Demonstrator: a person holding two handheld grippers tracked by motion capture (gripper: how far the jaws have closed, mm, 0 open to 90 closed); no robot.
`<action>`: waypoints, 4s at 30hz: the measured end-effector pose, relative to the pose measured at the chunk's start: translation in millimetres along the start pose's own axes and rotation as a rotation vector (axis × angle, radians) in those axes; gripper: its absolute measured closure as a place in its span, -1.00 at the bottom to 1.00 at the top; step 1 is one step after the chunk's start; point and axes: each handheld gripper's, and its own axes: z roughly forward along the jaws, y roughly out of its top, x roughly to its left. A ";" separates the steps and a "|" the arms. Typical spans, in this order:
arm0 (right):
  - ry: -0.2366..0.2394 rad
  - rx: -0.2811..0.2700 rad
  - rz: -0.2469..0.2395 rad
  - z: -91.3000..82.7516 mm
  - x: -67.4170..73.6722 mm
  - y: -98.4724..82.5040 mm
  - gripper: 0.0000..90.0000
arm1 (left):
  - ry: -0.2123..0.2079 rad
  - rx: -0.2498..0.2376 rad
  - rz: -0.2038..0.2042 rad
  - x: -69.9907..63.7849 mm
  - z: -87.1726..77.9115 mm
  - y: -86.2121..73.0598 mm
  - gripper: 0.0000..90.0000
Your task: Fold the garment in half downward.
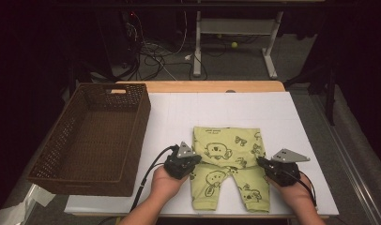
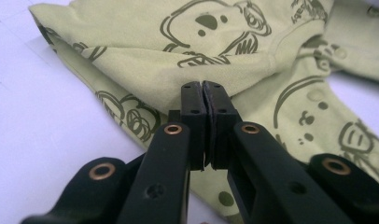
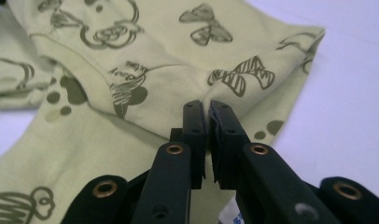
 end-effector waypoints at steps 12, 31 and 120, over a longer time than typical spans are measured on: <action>0.015 -0.071 -0.045 -36.0 14.0 -2.4 0.95 | -0.064 -0.036 0.004 -16.0 -28.7 -9.8 0.87; 0.078 -0.064 -0.104 -94.9 56.7 -41.6 0.95 | -0.178 0.012 0.067 -61.8 -66.1 -46.6 0.87; -0.036 -0.050 0.154 5.4 -27.9 9.8 -0.94 | -0.038 0.006 -0.136 30.6 -2.9 -0.6 -1.00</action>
